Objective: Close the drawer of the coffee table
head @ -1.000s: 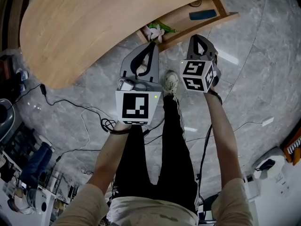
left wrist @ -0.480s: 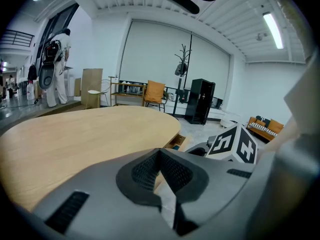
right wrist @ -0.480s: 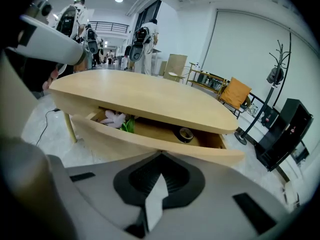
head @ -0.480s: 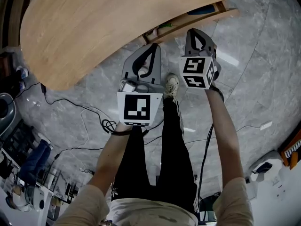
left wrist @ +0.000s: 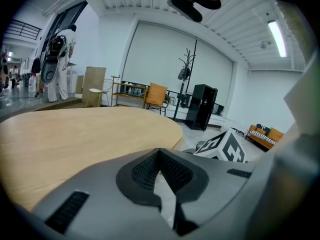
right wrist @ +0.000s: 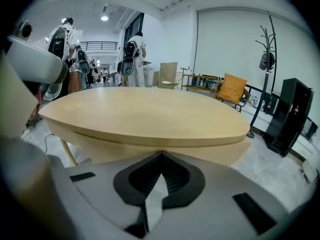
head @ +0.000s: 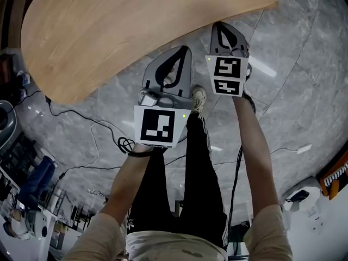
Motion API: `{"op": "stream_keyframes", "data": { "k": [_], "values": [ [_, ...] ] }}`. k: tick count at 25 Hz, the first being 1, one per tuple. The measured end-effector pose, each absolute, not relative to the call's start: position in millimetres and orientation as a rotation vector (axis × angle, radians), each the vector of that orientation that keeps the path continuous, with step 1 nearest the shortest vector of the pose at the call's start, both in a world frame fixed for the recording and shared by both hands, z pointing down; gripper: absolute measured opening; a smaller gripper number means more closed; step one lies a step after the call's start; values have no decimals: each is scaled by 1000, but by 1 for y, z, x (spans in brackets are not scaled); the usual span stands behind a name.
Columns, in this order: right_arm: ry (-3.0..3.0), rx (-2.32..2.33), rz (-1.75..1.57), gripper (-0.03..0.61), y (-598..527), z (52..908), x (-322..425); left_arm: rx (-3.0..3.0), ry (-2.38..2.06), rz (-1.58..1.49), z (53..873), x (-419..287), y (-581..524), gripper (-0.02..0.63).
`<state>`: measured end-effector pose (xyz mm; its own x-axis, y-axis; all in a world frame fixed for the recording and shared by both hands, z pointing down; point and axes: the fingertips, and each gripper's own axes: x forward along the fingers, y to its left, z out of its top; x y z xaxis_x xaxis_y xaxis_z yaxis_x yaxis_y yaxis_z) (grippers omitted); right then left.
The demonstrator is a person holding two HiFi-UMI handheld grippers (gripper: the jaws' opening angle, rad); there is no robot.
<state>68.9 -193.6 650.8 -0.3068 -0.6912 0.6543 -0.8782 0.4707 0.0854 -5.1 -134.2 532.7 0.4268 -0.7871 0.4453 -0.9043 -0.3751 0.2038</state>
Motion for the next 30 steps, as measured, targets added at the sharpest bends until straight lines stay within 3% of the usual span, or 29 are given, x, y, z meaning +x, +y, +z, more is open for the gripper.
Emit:
{"op": "stream_keyframes", "data": {
  "k": [4, 30],
  "values": [
    [-2200, 1302, 507, 6, -204, 651, 63, 2268, -1428, 351, 530, -1, -140, 8],
    [-2419, 1306, 357, 6, -222, 654, 52, 2273, -1451, 291, 539, 0, -152, 8]
  ]
}}
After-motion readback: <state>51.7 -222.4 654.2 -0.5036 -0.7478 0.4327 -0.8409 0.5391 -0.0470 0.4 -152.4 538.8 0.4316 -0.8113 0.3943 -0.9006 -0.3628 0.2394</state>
